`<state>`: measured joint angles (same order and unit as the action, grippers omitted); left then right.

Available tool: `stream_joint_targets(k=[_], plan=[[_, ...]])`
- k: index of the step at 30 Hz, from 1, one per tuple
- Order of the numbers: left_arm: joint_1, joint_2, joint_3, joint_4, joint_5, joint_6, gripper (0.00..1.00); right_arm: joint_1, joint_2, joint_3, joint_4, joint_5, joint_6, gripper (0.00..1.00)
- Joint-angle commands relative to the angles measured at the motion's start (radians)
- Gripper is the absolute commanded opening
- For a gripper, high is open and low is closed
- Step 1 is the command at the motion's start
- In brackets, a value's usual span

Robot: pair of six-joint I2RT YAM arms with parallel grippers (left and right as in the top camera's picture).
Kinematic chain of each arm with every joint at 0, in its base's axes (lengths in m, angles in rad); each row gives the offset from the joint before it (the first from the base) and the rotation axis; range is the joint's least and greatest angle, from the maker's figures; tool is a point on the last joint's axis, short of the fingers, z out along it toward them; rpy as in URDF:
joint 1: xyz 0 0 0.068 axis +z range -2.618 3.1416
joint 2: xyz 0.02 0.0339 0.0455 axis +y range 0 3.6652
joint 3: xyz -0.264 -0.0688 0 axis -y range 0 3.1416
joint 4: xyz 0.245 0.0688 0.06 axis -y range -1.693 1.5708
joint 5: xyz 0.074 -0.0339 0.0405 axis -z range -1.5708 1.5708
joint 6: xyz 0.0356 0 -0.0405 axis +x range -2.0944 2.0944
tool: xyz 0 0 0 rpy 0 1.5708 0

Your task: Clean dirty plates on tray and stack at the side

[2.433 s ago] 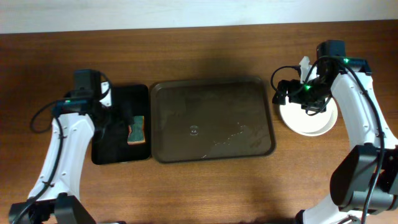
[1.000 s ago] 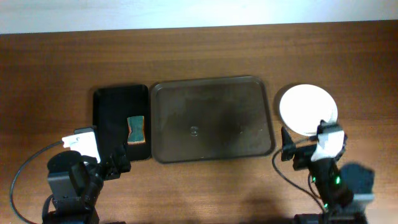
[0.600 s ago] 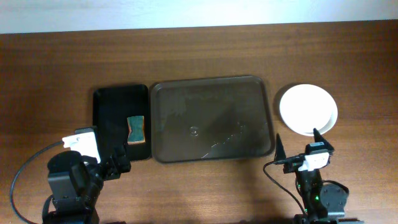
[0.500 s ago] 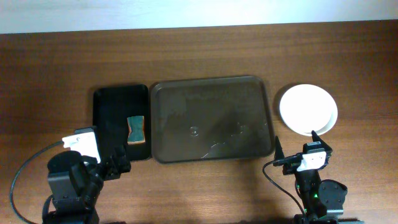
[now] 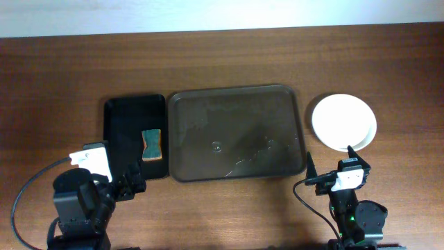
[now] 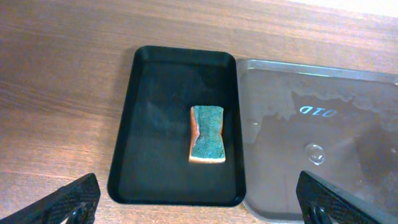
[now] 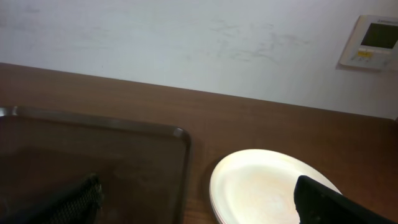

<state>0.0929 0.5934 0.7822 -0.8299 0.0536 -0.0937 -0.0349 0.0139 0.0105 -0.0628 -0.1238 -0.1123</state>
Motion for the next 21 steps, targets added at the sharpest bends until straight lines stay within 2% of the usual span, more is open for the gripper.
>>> stream_joint_targets(k=[1, 3, 4, 6, 8, 11, 13, 15, 18, 21], plan=[[0.0, -0.005, -0.002, -0.001, 0.011, 0.009, 0.99, 0.009, -0.01, -0.005, -0.005, 0.005, -0.007, 0.99], [0.0, -0.011, -0.002, -0.001, 0.009, 0.01, 0.99, 0.008, -0.01, -0.005, -0.005, 0.005, -0.007, 0.99], [0.0, -0.022, -0.002, -0.009, -0.038, 0.01, 0.99, 0.008, -0.01, -0.005, -0.005, 0.005, -0.007, 0.99], [0.0, -0.084, -0.018, -0.012, -0.053, 0.01, 0.99, 0.008, -0.01, -0.005, -0.005, 0.005, -0.007, 0.99], [0.0, -0.213, -0.119, 0.043, -0.05, 0.009, 0.99, 0.009, -0.01, -0.005, -0.005, 0.005, -0.007, 0.99], [0.0, -0.425, -0.353, 0.212, -0.045, 0.009, 1.0, 0.008, -0.01, -0.005, -0.005, 0.005, -0.007, 0.99], [-0.004, -0.528, -0.502, 0.388, -0.046, 0.009, 1.0, 0.008, -0.01, -0.005, -0.005, 0.005, -0.007, 0.99], [-0.008, -0.577, -0.598, 0.547, -0.045, 0.009, 0.99, 0.008, -0.01, -0.005, -0.005, 0.005, -0.007, 0.99], [-0.021, -0.589, -0.779, 0.896, -0.045, 0.009, 0.99, 0.008, -0.01, -0.005, -0.005, 0.005, -0.007, 0.99], [-0.027, -0.589, -0.773, 0.83, -0.014, 0.106, 0.99, 0.008, -0.01, -0.005, -0.005, 0.005, -0.007, 0.99]])
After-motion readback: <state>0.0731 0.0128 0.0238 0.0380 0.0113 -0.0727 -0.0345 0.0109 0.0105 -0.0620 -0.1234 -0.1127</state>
